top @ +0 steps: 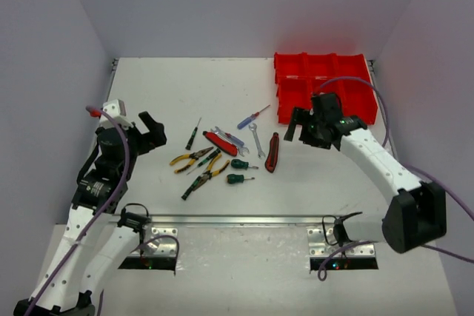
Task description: Sort the tools into containers
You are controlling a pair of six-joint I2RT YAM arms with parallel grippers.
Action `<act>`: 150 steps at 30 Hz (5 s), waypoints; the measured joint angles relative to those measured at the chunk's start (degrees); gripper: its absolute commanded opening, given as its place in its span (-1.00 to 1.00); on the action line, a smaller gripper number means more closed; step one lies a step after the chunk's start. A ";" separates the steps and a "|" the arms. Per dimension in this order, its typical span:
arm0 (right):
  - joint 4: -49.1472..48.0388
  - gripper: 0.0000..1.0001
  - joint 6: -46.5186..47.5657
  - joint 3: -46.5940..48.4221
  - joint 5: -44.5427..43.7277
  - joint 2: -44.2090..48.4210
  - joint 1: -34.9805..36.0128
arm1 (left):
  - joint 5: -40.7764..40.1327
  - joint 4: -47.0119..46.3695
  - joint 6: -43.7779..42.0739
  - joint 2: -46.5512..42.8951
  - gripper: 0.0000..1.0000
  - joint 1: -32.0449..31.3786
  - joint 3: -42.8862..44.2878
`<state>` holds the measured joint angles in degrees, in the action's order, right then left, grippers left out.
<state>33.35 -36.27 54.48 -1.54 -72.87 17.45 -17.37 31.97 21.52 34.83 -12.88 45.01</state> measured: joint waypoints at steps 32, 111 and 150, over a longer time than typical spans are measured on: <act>-2.64 -0.67 -0.22 17.23 -10.68 -39.51 10.54 | 4.93 -0.90 -0.31 1.72 1.00 -0.17 -0.50; -10.97 0.82 21.31 68.15 -3.53 -42.10 0.60 | 3.13 -1.19 -0.15 1.24 1.00 -0.72 -0.98; 2.65 -0.22 30.11 59.03 -2.32 -66.00 28.90 | -3.26 0.85 2.29 -5.20 1.00 -0.98 -0.96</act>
<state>36.00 -6.16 113.51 -3.86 -138.87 46.35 -20.63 32.82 23.81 29.63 -13.87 44.05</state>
